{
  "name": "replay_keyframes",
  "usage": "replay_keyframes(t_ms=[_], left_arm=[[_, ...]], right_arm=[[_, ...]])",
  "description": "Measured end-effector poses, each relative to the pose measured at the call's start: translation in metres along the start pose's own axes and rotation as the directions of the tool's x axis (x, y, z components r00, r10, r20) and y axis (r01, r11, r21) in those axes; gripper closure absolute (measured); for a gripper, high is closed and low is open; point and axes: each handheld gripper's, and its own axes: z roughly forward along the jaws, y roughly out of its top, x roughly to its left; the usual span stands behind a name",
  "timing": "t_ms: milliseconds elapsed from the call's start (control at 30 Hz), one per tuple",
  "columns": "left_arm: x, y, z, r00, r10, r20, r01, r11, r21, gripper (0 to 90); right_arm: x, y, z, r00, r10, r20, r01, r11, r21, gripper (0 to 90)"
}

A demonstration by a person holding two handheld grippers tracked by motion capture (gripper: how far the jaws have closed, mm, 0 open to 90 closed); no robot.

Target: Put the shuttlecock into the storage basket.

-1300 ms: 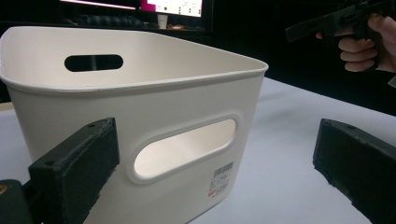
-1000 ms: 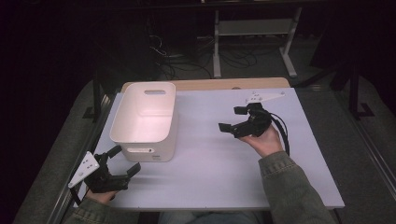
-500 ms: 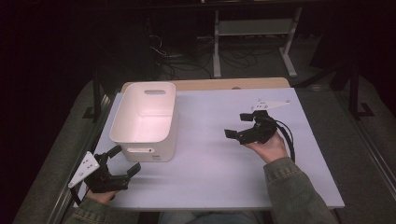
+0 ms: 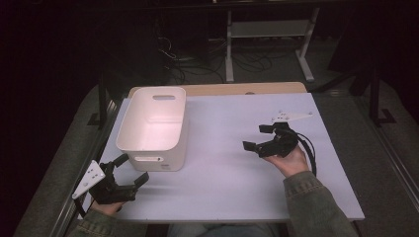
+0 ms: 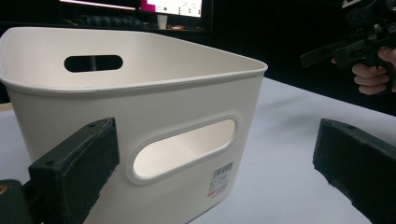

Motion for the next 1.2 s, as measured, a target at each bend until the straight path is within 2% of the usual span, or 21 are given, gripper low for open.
replay_keyframes(t_ms=[500, 800, 900, 1200], left_arm=[[0.000, 0.000, 0.000, 1.0000, -0.004, 0.001, 0.004, 1.0000, -0.002, 0.0], [0.000, 0.000, 0.000, 1.0000, -0.007, 0.001, 0.007, 1.0000, -0.004, 0.0], [0.000, 0.000, 0.000, 1.0000, -0.008, 0.002, 0.008, 1.0000, -0.003, 0.0], [0.000, 0.000, 0.000, 1.0000, -0.008, 0.003, 0.008, 1.0000, -0.005, 0.0]], right_arm=[[-0.002, -0.018, -0.007, 0.9992, 0.030, 0.027, -0.030, 1.000, 0.004, 0.0], [-0.005, -0.025, -0.013, 0.9985, 0.037, 0.041, -0.037, 0.999, -0.011, 0.0], [-0.005, -0.028, -0.015, 0.9977, 0.033, 0.058, -0.033, 0.999, -0.003, 0.0], [-0.008, -0.038, -0.028, 0.9961, 0.045, 0.076, -0.042, 0.998, -0.036, 0.0]])
